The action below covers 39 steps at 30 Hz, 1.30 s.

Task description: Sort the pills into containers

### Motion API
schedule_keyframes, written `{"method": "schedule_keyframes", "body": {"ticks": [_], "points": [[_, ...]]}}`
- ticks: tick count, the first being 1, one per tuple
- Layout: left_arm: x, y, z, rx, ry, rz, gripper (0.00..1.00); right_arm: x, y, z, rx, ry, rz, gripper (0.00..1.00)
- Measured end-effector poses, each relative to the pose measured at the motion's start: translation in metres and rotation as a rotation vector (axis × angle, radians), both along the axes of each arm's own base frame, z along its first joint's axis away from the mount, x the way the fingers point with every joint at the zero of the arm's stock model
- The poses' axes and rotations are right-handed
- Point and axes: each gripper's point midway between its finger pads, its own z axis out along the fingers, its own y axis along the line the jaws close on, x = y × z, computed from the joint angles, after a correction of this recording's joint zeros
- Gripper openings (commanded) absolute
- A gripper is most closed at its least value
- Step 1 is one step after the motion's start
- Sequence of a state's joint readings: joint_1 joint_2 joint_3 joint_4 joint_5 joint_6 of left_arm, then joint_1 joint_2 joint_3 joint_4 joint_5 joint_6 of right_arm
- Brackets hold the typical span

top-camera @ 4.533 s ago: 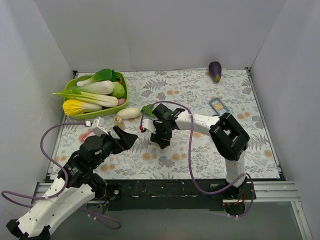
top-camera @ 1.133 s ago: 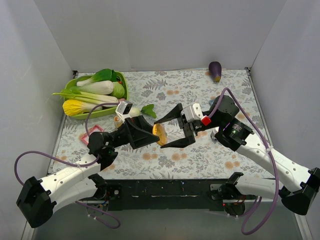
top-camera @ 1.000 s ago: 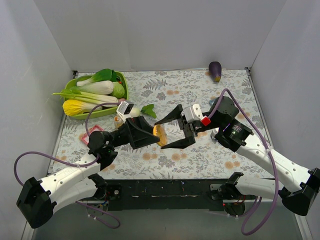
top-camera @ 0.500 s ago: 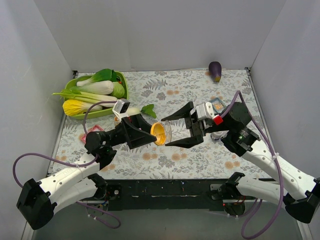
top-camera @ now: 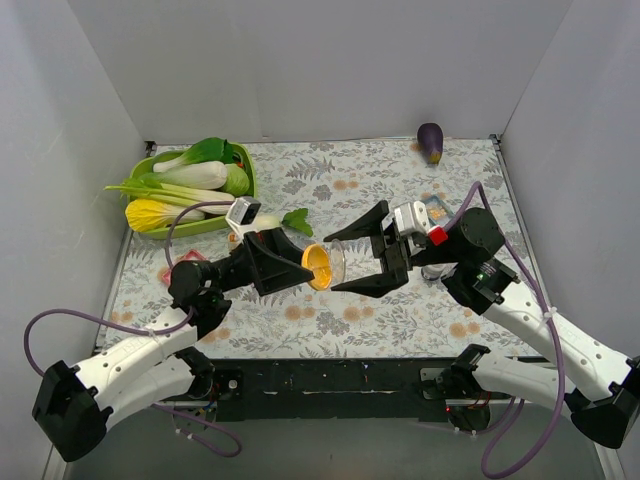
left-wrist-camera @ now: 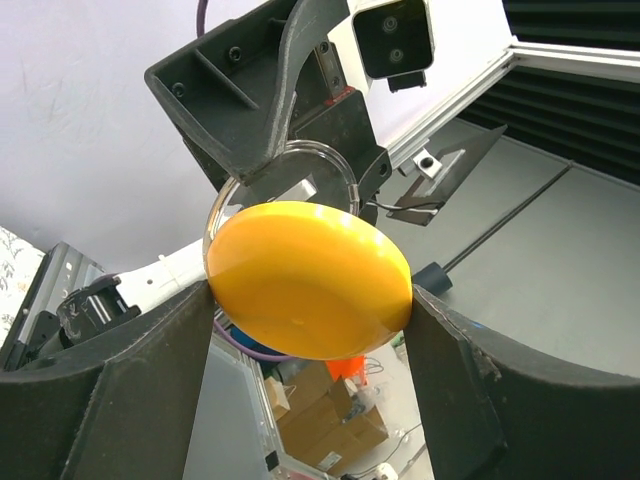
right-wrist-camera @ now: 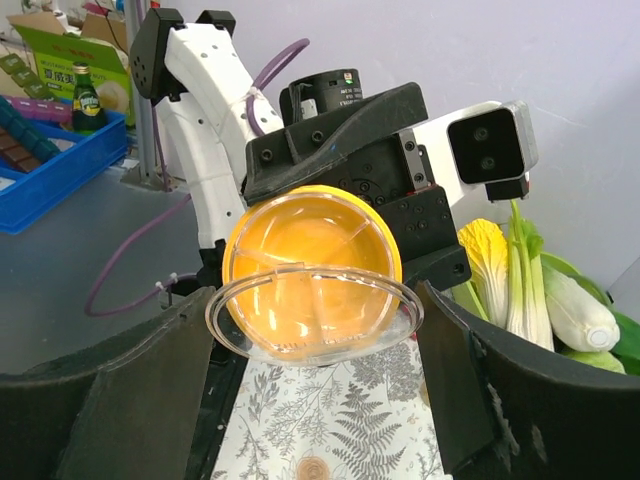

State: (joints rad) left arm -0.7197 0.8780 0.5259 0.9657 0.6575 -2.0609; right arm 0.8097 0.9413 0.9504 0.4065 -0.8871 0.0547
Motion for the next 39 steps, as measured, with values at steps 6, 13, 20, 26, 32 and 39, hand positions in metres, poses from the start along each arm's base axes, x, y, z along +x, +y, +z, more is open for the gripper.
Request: {"method": "schedule_keyframes", "body": {"ticks": [6,13,20,26,32,39], "points": [[0.01,0.004,0.005,0.012,0.029,0.065,0.1,0.01,-0.003,-0.005,-0.033,0.124,-0.067,0.92],[0.025,0.001,0.007,0.049,0.079,0.119,0.09,0.025,-0.004,-0.008,-0.046,0.285,-0.16,0.92],[0.045,-0.008,-0.012,0.145,0.127,0.193,0.08,0.052,-0.002,-0.028,-0.105,0.502,-0.31,0.86],[0.065,-0.01,-0.031,0.206,0.175,0.267,0.07,0.069,-0.003,-0.037,-0.139,0.598,-0.408,0.67],[0.071,-0.011,-0.035,0.245,0.174,0.305,0.07,0.088,-0.001,-0.044,-0.164,0.648,-0.497,0.39],[0.077,-0.01,-0.045,0.282,0.171,0.342,0.08,0.106,-0.002,-0.064,-0.212,0.687,-0.592,0.01]]}}
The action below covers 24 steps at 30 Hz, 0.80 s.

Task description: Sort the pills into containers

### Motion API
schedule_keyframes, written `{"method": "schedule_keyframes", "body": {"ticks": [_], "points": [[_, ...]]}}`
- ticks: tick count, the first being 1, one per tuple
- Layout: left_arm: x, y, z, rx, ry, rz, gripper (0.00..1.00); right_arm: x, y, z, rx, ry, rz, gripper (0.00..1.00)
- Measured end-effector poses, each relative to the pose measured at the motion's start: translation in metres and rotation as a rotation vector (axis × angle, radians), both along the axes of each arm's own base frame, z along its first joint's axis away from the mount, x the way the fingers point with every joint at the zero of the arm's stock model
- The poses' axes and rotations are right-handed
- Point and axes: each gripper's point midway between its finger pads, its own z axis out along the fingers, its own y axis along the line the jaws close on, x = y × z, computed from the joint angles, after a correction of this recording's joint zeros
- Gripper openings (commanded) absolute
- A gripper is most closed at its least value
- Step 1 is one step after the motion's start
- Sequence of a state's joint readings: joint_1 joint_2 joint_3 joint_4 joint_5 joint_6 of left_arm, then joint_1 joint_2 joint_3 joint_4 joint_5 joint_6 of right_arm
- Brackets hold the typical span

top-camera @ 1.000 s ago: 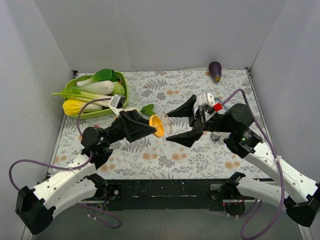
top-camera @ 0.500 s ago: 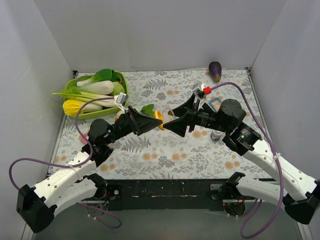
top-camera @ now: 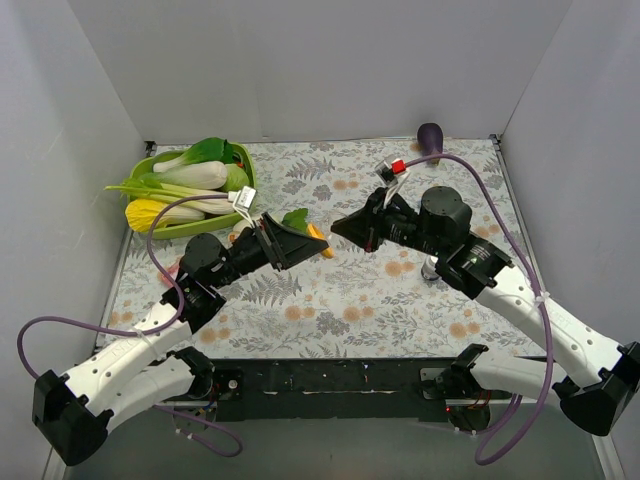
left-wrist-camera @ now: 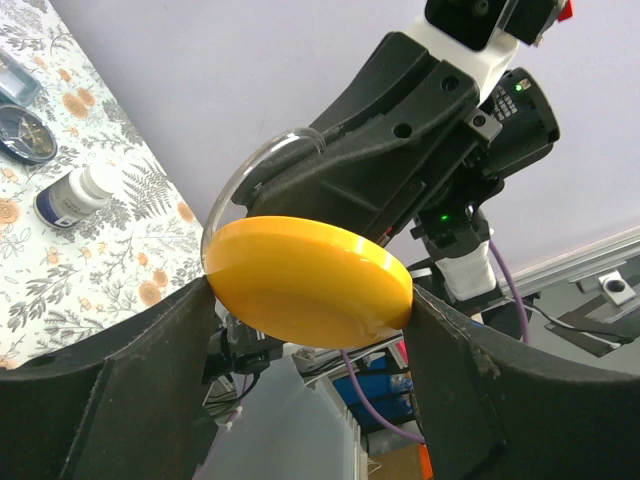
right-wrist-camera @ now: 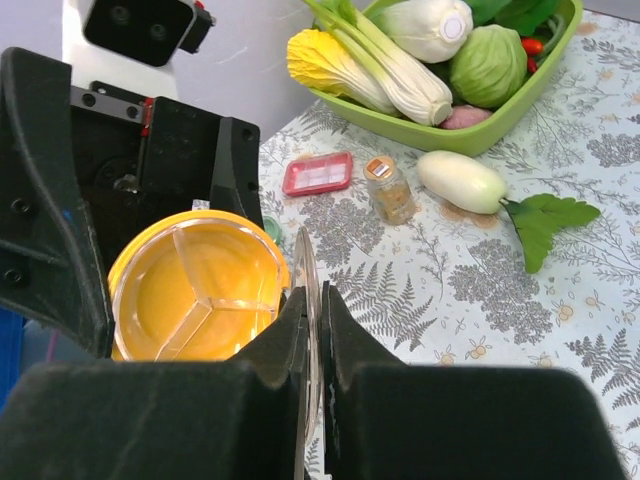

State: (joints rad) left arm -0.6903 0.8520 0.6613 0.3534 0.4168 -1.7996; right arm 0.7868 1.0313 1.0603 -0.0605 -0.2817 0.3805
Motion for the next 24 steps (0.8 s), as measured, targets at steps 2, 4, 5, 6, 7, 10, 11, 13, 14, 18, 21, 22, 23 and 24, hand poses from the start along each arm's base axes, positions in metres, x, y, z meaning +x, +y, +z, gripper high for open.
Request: {"method": "schedule_keyframes", "body": {"ticks": [2,4,5,6,7,10,11,13,14,18,21,22,23,24], "points": [[0.002,0.0,-0.004,0.017,-0.007,0.012,0.13,0.003,0.0,-0.003,-0.01,0.015,-0.015,0.01],[0.002,0.001,-0.005,0.025,-0.011,0.016,0.38,0.004,0.0,-0.005,-0.015,0.017,-0.019,0.01],[0.002,0.001,-0.005,0.026,-0.012,0.017,0.5,0.005,0.0,-0.005,-0.017,0.015,-0.02,0.01],[0.001,0.001,-0.005,0.028,-0.013,0.018,0.59,0.005,0.0,-0.005,-0.018,0.011,-0.021,0.01],[0.001,0.001,-0.006,0.03,-0.015,0.019,0.7,0.005,0.0,-0.005,-0.022,0.003,-0.018,0.01],[-0.001,0.004,-0.01,0.034,-0.01,0.027,0.92,0.005,0.001,-0.006,-0.045,-0.045,-0.005,0.01],[-0.001,0.007,-0.013,0.038,-0.002,0.042,0.98,0.006,0.0,-0.007,-0.057,-0.062,-0.01,0.01],[-0.002,0.016,-0.017,0.048,0.009,0.081,0.98,0.013,-0.004,-0.007,-0.088,-0.126,-0.027,0.01],[-0.002,0.021,-0.018,0.053,0.012,0.102,0.98,0.017,-0.006,-0.008,-0.107,-0.161,-0.035,0.01],[-0.003,0.043,-0.021,0.08,0.024,0.205,0.98,0.027,-0.013,-0.016,-0.181,-0.284,-0.056,0.01],[-0.002,0.059,-0.034,0.124,0.047,0.281,0.98,0.032,-0.019,-0.042,-0.283,-0.379,-0.041,0.01],[-0.002,0.06,-0.039,0.137,0.053,0.291,0.97,0.034,-0.021,-0.053,-0.319,-0.401,-0.036,0.01],[-0.001,0.061,-0.047,0.156,0.064,0.296,0.92,0.036,-0.024,-0.068,-0.367,-0.421,-0.027,0.01],[0.0,0.061,-0.056,0.173,0.075,0.296,0.87,0.038,-0.027,-0.085,-0.416,-0.437,-0.015,0.01]]}}
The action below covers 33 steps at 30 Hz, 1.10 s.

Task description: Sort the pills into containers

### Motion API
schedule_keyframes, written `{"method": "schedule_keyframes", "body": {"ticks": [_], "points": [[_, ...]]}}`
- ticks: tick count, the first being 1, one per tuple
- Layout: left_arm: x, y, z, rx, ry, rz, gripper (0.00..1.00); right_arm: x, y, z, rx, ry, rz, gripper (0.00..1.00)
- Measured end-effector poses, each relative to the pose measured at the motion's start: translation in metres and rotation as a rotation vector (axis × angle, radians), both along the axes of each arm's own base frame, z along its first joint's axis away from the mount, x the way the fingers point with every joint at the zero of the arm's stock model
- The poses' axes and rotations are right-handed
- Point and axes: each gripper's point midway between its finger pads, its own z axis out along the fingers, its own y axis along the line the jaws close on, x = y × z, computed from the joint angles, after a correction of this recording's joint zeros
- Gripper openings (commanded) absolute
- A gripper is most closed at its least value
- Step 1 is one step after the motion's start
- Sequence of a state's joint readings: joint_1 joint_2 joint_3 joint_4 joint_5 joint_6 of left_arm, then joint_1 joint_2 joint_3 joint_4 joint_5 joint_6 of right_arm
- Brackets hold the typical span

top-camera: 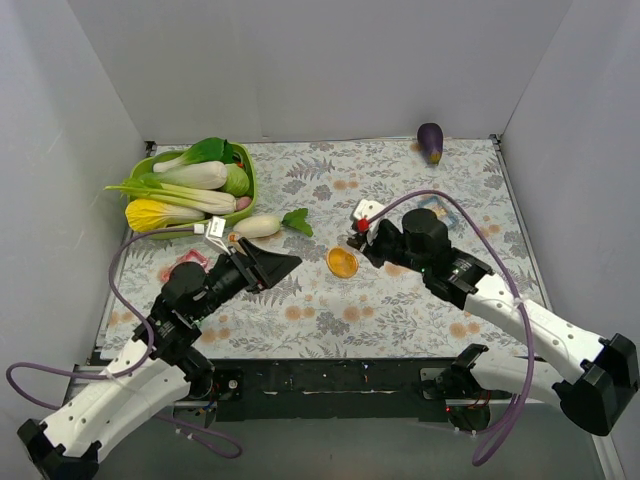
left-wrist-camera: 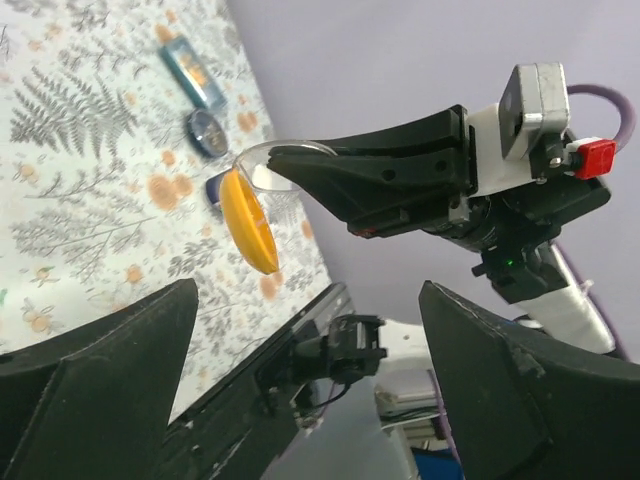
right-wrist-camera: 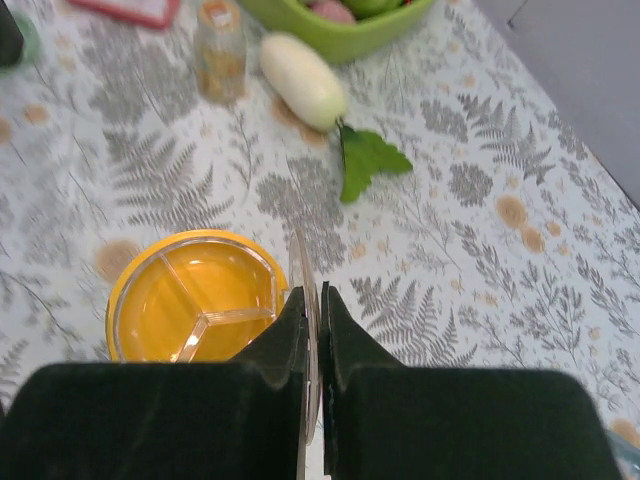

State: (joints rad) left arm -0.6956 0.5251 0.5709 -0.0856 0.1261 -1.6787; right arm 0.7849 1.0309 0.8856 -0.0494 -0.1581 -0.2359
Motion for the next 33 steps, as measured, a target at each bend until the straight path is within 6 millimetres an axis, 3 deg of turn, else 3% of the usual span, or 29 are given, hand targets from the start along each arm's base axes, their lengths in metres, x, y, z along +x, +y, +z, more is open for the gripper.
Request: {"method": "schedule_keyframes", "body": {"ticks": [1,3,5,10,15,27,33], "points": [[0.001,-0.002,-0.01,0.015,0.014,-0.007,0.73,0.001,-0.003,-0.017,-0.053,-0.012,0.006,0.01],[0.002,-0.009,-0.027,0.034,0.041,-0.033,0.63,0.004,-0.009,-0.045,-0.139,-0.03,0.01,0.01],[0.006,-0.02,-0.043,0.046,0.07,-0.068,0.46,0.007,-0.014,-0.065,-0.207,-0.044,0.015,0.01],[0.023,-0.059,-0.072,0.044,0.134,-0.178,0.34,0.011,-0.021,-0.097,-0.291,-0.065,0.013,0.01],[0.037,-0.086,-0.109,0.052,0.204,-0.246,0.28,0.015,-0.026,-0.114,-0.31,-0.062,-0.012,0.01],[0.052,-0.109,-0.179,0.076,0.329,-0.291,0.26,0.024,-0.033,-0.145,-0.314,-0.03,-0.063,0.01],[0.05,-0.118,-0.2,0.052,0.376,-0.338,0.26,0.029,-0.03,-0.15,-0.309,-0.023,-0.073,0.01]]}}
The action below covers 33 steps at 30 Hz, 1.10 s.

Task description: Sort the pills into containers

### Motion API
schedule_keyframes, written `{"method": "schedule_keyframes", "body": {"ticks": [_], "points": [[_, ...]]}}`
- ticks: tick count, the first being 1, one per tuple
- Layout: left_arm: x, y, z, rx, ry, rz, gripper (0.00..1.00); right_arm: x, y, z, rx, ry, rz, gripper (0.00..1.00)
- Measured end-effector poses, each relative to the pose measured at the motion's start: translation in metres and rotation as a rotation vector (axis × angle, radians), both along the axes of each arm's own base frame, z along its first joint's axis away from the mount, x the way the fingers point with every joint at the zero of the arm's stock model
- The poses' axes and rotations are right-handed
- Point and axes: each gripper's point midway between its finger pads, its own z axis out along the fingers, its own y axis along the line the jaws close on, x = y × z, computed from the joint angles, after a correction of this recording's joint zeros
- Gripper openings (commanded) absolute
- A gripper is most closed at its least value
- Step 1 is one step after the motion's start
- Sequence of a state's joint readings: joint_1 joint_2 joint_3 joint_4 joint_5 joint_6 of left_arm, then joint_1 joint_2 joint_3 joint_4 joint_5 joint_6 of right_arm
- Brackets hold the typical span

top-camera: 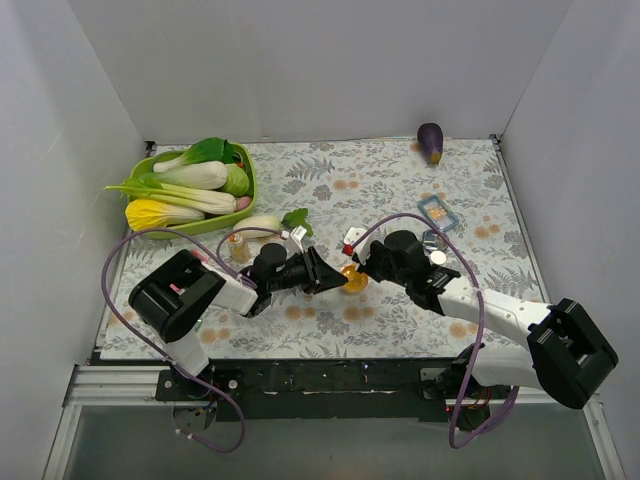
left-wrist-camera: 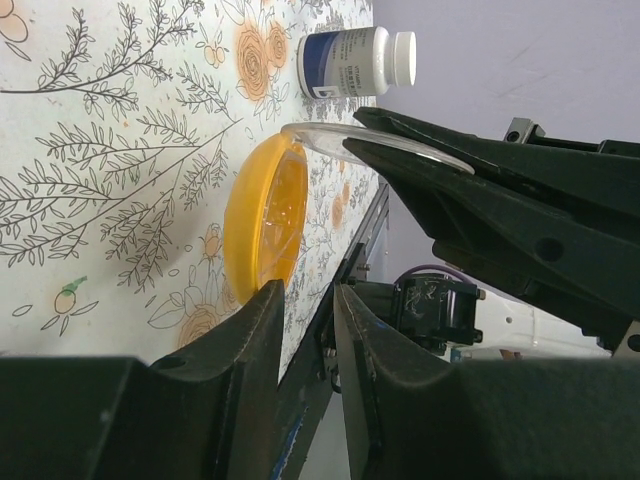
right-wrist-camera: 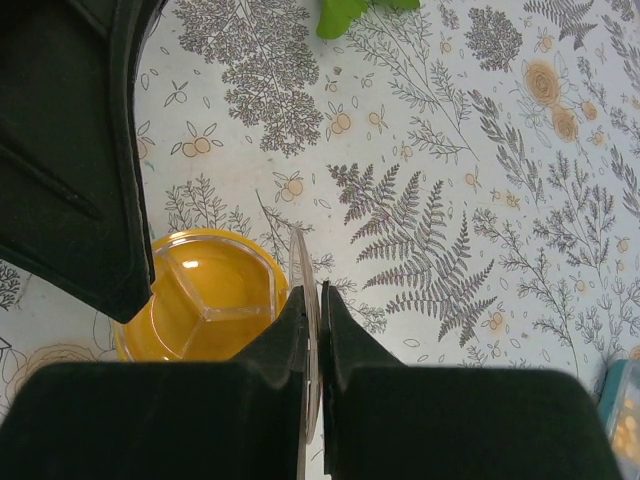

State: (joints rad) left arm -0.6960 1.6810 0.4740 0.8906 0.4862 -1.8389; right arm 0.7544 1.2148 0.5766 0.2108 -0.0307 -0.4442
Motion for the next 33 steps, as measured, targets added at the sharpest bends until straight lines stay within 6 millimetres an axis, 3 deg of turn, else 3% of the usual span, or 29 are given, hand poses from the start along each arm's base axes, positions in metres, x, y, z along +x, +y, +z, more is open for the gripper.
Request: {"method": "schedule_keyframes", "body": {"ticks": [12,21,28,32,33], "points": [[0.009,-0.004,-0.023,0.051,0.057,0.02,0.28,0.005,0.001,-0.004,0.012,0.01,-0.018,0.01],[0.009,-0.001,-0.027,0.101,0.058,0.026,0.46,0.004,-0.003,-0.022,-0.014,0.042,-0.029,0.02],[0.015,0.004,0.017,0.104,-0.068,0.051,0.56,0.013,-0.011,-0.039,-0.033,0.086,-0.059,0.11],[0.017,0.024,0.058,0.138,-0.196,0.123,0.67,0.018,-0.013,-0.042,-0.035,0.097,-0.065,0.16],[0.018,0.031,0.07,0.144,-0.238,0.151,0.7,0.02,-0.012,-0.041,-0.033,0.098,-0.065,0.22]]}}
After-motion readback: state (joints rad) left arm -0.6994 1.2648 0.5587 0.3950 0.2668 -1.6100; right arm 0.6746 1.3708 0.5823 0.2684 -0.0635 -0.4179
